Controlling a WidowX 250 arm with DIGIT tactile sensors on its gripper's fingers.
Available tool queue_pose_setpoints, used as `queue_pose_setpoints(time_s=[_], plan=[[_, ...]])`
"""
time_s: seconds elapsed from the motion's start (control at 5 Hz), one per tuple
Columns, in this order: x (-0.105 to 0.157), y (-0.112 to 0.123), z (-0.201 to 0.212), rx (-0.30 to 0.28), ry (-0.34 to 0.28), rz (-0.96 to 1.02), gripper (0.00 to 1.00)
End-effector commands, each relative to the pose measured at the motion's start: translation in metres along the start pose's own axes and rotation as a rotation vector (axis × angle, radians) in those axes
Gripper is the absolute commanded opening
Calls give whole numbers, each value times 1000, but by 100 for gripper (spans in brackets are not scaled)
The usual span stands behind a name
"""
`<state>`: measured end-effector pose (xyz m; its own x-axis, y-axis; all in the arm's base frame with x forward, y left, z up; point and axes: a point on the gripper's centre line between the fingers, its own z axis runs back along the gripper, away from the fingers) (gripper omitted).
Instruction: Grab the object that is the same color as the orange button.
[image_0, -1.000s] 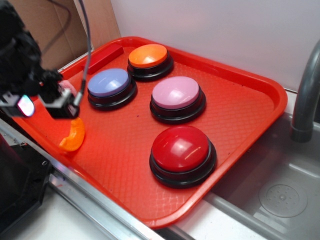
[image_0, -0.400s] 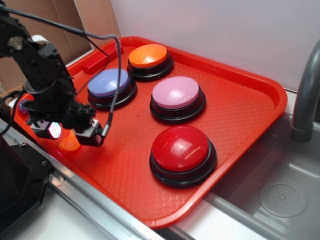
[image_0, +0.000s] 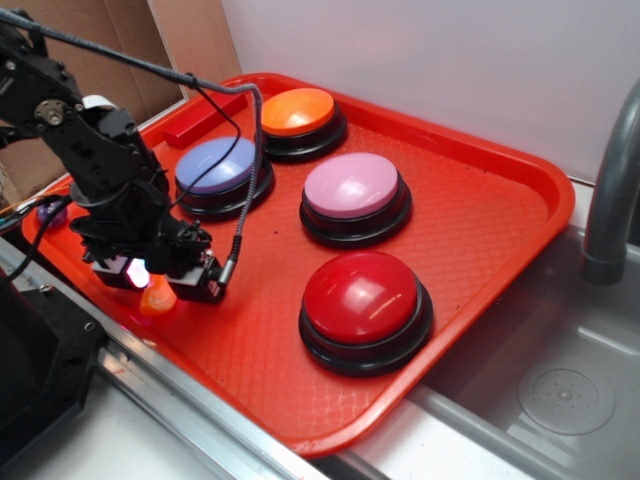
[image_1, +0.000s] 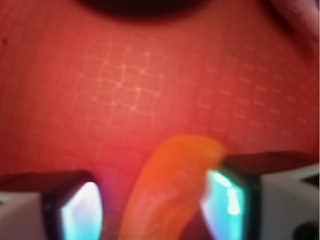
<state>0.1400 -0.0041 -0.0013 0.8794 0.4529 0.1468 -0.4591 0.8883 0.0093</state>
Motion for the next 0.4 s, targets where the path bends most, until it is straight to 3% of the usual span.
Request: queue_pose_setpoints(time_s=[0.0,0.2], plan=[[6,-1,16,-5,-20,-32,0],[15,-9,37,-10,-7,-104,0]])
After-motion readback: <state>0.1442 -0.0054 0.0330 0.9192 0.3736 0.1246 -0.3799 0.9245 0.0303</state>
